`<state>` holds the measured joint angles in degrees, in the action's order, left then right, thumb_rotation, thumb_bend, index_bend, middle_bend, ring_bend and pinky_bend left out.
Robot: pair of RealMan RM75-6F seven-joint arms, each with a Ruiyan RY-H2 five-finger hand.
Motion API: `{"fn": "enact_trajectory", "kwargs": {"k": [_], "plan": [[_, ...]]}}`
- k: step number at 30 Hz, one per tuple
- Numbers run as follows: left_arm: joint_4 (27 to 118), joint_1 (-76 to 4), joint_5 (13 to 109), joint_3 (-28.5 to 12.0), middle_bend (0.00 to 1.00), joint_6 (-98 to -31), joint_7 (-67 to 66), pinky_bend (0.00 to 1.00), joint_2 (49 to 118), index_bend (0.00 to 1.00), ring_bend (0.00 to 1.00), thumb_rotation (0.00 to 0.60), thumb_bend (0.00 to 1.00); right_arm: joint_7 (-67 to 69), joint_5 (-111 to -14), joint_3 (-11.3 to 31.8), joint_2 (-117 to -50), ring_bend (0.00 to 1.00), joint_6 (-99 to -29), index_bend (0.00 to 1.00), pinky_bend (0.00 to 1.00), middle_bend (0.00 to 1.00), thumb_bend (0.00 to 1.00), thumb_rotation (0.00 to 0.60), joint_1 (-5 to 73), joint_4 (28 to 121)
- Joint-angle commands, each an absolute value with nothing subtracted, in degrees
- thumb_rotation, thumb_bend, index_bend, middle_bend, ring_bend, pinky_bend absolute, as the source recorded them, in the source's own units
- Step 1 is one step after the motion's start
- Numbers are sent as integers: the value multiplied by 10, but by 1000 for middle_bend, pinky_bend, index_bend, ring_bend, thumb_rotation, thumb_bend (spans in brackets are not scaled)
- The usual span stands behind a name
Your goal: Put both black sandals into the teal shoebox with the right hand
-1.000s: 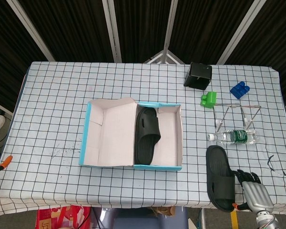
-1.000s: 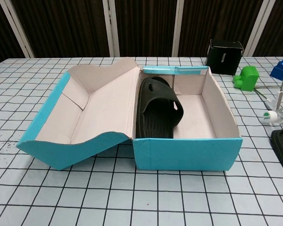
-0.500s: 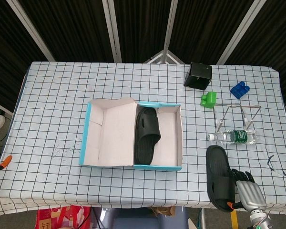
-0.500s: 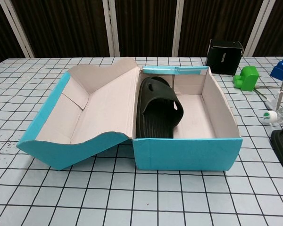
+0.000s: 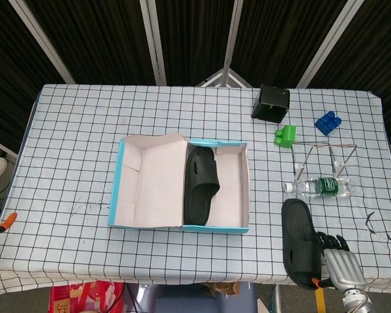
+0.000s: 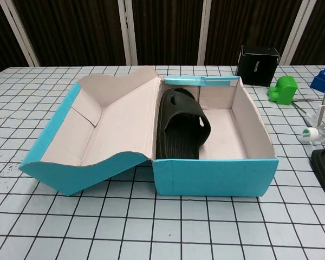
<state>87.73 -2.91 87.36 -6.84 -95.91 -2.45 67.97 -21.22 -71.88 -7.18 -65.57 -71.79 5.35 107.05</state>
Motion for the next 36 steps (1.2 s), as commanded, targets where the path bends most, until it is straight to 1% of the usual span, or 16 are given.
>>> {"fn": "enact_trajectory", "kwargs": {"k": [1, 19, 31, 34, 36], "plan": [[878, -29, 874, -68, 0, -960, -25, 77, 680, 141, 0, 600, 201, -215, -720, -74, -656, 108, -715, 194, 0, 109, 105, 600, 53, 1071], [881, -31, 872, -67, 0, -951, -33, 77, 682, 141, 0, 600, 201, -223, -744, -70, -681, 121, -730, 229, 0, 120, 106, 600, 43, 1053], [881, -31, 872, -67, 0, -952, -35, 77, 682, 141, 0, 600, 201, -241, -743, -67, -701, 138, -720, 249, 0, 140, 105, 600, 46, 1031], [881, -31, 872, -67, 0, -951, -35, 77, 682, 141, 0, 600, 201, -242, -744, -66, -704, 152, -720, 264, 0, 151, 105, 600, 46, 1028], [881, -31, 873, -66, 0, -952, -35, 78, 682, 141, 0, 600, 201, -239, -748, -64, -706, 170, -722, 292, 9, 168, 105, 600, 46, 1027]]}}
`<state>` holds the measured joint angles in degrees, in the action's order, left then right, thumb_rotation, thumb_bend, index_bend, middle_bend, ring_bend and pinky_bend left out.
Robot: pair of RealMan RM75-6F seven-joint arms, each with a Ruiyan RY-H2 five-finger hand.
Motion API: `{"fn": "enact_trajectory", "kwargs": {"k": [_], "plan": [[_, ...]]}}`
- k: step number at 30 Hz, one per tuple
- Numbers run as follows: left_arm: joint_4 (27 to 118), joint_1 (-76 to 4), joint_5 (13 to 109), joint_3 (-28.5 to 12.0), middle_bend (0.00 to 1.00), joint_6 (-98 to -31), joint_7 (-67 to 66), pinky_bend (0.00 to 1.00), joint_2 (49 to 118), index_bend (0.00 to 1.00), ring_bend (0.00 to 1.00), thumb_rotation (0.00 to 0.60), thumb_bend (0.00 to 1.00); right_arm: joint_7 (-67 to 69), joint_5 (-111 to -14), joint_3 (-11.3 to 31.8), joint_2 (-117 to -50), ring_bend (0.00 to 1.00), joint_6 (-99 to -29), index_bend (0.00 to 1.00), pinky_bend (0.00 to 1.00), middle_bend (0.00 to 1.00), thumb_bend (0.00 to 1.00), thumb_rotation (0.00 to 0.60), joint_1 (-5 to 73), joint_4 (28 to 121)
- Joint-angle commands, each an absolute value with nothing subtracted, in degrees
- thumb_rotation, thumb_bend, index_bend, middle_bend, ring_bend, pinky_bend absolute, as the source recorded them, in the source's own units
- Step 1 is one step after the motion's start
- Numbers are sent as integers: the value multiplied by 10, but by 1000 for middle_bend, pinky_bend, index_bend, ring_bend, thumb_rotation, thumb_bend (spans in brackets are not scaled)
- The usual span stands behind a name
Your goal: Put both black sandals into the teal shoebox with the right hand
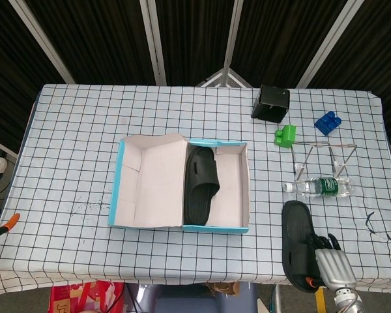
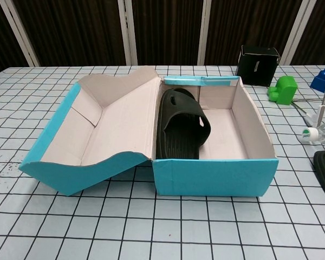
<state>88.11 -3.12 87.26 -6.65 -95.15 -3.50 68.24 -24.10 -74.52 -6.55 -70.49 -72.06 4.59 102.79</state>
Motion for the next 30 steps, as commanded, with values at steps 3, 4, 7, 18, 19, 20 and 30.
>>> {"fn": "enact_trajectory", "kwargs": {"k": [3, 4, 7, 18, 19, 20, 30], "plan": [[881, -31, 873, -66, 0, -951, -35, 77, 682, 141, 0, 600, 201, -232, -756, -62, -710, 216, -729, 358, 35, 212, 147, 600, 44, 1025], [881, -31, 873, -66, 0, -951, -35, 77, 682, 141, 0, 600, 201, -228, -759, -62, -710, 223, -731, 368, 38, 220, 169, 600, 43, 1025], [881, -32, 873, -66, 0, -950, -36, 77, 683, 141, 0, 600, 201, -222, -766, -62, -707, 233, -732, 393, 38, 239, 266, 600, 42, 1027], [882, -32, 875, -65, 0, -950, -39, 77, 684, 140, 0, 600, 201, -226, -762, -63, -694, 272, -727, 494, 62, 346, 422, 600, 42, 1038], [882, -32, 875, -65, 0, -950, -39, 77, 684, 140, 0, 600, 200, -227, -763, -62, -694, 278, -728, 499, 65, 353, 432, 600, 42, 1037], [882, -32, 875, -65, 0, -950, -39, 77, 684, 140, 0, 600, 201, -227, -764, -62, -695, 286, -729, 507, 70, 362, 445, 600, 42, 1036], [882, -31, 874, -66, 0, -951, -35, 77, 683, 140, 0, 600, 201, -206, -793, -57, -702, 329, -745, 565, 94, 410, 563, 600, 39, 1025]]}}
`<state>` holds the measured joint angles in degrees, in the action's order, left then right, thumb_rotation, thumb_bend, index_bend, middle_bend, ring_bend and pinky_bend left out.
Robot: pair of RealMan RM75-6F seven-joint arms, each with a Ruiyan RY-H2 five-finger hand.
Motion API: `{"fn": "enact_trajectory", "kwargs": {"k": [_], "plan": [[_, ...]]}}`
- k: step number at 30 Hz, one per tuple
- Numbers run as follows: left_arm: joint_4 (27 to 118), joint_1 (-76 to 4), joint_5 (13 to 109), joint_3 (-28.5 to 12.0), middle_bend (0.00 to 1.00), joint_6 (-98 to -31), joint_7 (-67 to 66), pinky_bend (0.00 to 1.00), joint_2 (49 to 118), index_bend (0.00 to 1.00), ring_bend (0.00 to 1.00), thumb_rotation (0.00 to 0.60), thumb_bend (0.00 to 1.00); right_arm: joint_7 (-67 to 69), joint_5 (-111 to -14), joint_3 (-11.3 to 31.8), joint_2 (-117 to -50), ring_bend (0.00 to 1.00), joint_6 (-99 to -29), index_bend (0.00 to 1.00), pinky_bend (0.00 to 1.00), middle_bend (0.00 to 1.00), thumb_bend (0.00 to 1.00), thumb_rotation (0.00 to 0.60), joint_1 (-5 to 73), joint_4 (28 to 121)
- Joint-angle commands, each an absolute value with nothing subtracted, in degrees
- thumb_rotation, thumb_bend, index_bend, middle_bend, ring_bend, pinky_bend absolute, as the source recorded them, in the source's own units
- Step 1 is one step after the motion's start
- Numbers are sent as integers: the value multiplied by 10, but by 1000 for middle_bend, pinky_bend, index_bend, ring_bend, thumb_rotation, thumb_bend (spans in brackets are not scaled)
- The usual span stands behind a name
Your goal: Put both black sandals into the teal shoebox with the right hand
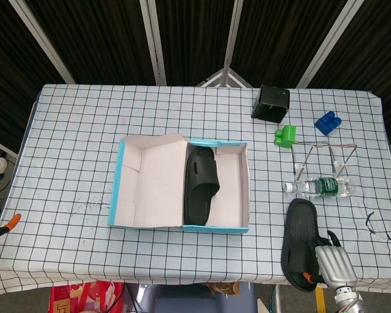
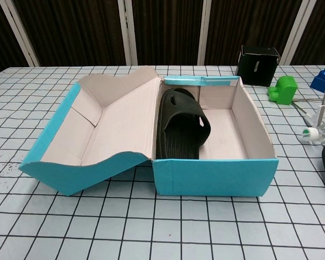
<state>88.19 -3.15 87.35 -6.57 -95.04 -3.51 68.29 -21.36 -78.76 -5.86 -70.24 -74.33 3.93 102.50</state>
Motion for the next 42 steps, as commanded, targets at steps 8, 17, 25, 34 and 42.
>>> {"fn": "enact_trajectory", "kwargs": {"k": [8, 17, 25, 34, 42], "plan": [[882, -31, 872, -66, 0, -950, -32, 78, 682, 140, 0, 600, 201, -198, -800, -33, -674, 329, -750, 581, 94, 415, 580, 600, 54, 1056], [883, -31, 870, -67, 0, -950, -31, 77, 681, 140, 0, 600, 201, -220, -753, 48, -598, 330, -730, 585, 94, 420, 586, 600, 113, 1161], [882, -30, 868, -68, 0, -950, -27, 78, 679, 139, 0, 600, 201, -223, -592, 150, -530, 350, -652, 598, 109, 429, 593, 600, 215, 1268], [881, -30, 869, -67, 0, -950, -25, 77, 679, 138, 0, 600, 201, -188, -398, 224, -537, 368, -576, 611, 225, 431, 612, 600, 340, 1304], [879, -31, 867, -68, 0, -947, -24, 77, 680, 138, 0, 600, 201, -243, -326, 221, -619, 377, -603, 629, 322, 431, 619, 600, 443, 1256]]}}
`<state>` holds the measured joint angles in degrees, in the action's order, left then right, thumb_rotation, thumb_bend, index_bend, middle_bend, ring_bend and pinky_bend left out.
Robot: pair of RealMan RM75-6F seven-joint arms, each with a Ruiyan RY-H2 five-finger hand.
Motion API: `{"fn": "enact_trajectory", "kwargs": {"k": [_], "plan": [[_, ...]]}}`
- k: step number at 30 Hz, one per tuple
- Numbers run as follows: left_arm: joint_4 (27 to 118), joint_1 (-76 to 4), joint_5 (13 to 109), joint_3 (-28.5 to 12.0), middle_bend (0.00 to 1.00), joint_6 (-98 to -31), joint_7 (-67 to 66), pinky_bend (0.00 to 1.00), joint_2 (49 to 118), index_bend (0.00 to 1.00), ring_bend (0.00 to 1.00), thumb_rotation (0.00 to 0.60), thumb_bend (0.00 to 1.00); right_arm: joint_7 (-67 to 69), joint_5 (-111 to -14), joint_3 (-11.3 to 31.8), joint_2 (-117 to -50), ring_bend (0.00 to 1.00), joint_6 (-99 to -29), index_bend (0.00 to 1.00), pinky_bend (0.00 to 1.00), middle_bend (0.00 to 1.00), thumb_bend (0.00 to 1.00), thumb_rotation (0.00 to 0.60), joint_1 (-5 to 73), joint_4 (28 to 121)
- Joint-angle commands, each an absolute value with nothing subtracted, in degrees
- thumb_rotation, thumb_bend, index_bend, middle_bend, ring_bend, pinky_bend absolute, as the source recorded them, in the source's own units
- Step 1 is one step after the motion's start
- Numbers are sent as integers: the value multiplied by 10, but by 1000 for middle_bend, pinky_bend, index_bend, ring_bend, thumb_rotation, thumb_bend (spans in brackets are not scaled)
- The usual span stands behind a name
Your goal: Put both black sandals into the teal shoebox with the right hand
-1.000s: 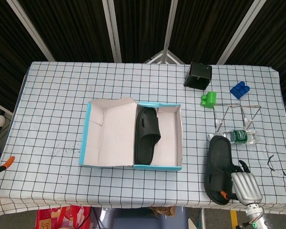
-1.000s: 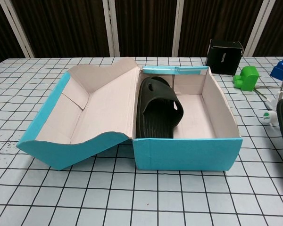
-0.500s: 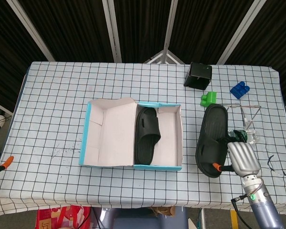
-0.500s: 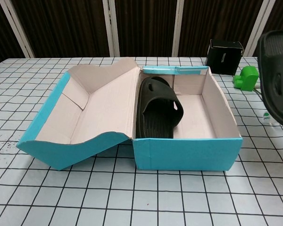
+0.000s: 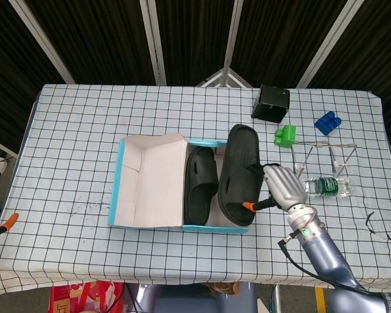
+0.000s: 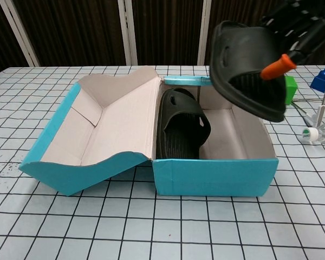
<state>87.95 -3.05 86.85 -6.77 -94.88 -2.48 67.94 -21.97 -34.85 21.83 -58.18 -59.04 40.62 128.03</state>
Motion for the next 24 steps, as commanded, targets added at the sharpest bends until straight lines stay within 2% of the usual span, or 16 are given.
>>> {"fn": "enact_trajectory", "kwargs": {"k": [1, 4, 14, 19, 24], "plan": [[878, -32, 866, -68, 0, -946, -24, 77, 680, 138, 0, 600, 201, -249, -319, 220, -632, 380, -609, 630, 340, 431, 620, 600, 453, 1248], [876, -33, 863, -69, 0, -942, -24, 77, 681, 137, 0, 600, 201, -258, -296, 217, -669, 389, -619, 634, 394, 434, 632, 600, 483, 1221], [873, -33, 859, -71, 0, -942, -20, 77, 680, 137, 0, 600, 201, -224, -262, 221, -745, 406, -611, 639, 416, 446, 638, 600, 527, 1150], [873, -34, 858, -71, 0, -940, -19, 77, 680, 137, 0, 600, 201, -185, -239, 226, -756, 419, -601, 642, 425, 457, 648, 600, 522, 1135], [872, -35, 859, -71, 0, -938, -22, 77, 681, 138, 0, 600, 201, -158, -208, 230, -734, 420, -579, 642, 425, 458, 648, 600, 516, 1143]]}}
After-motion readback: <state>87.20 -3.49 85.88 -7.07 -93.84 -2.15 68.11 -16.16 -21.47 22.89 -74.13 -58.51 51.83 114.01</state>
